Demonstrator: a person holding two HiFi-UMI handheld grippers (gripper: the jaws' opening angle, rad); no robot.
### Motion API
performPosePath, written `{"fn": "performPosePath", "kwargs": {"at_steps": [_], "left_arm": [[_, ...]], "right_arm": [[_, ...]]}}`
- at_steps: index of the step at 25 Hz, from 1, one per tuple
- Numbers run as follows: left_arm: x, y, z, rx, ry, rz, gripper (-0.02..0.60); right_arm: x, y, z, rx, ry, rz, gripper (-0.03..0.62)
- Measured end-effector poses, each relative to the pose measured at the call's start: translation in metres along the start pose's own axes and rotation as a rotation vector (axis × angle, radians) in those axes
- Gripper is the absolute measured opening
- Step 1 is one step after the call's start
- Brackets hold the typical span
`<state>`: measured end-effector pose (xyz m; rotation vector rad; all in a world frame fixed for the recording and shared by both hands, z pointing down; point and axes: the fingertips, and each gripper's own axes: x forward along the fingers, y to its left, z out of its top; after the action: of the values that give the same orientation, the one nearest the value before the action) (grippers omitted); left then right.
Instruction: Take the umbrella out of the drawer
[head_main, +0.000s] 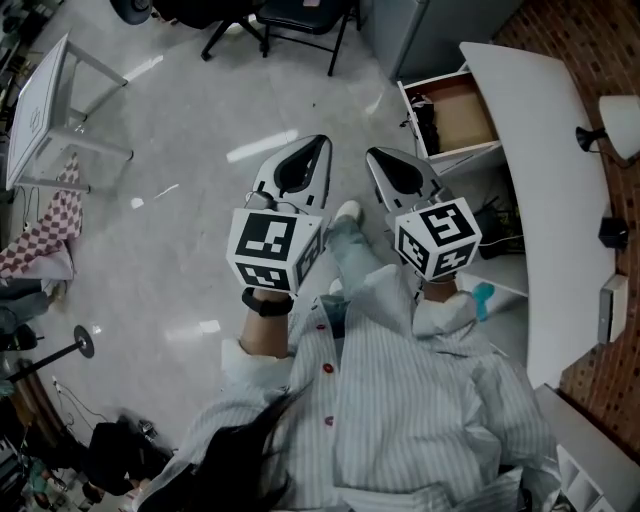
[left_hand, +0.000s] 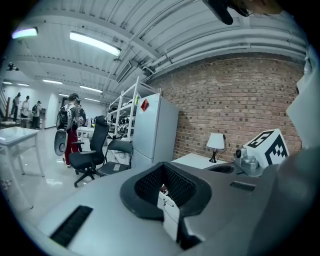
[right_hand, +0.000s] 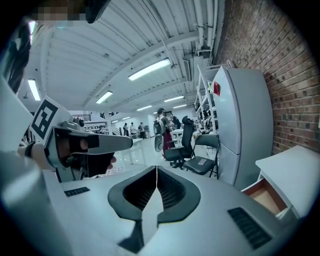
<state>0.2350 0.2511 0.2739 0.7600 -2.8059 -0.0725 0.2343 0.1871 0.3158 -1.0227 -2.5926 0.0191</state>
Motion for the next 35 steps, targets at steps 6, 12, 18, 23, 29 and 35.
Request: {"fn": "performPosePath", "kwargs": {"at_steps": [6,12,18,23,29,35], "left_arm": [[0.069,0.04,0.012,-0.004,0.026,-0.015,0.009],[0.13,0.076,0.032,0.014,0.047,-0.049,0.009],[0.177,0.093,0.054,0.019,0.042,-0.068,0.009],[0.207,0.087,0.061,0.036,0.034,-0.108,0.009],[0.237,0.074,0.075,0.053,0.028,-0.167,0.009],[0.274,0.061,0.077,0.069,0.045,-0.256,0.009]], "right_arm": [[0.057,-0.05,0.017,0.027,0.016,-0.006,0.035],[0.108,-0.095,0.044,0.057,0.007,-0.032,0.036],[0.137,-0.131,0.065,0.063,-0.004,-0.053,0.037],[0.136,-0.159,0.073,0.069,-0.014,-0.089,0.037],[0.129,-0.188,0.081,0.082,-0.028,-0.144,0.037],[0.127,-0.222,0.083,0.107,-0.034,-0.219,0.035]]}}
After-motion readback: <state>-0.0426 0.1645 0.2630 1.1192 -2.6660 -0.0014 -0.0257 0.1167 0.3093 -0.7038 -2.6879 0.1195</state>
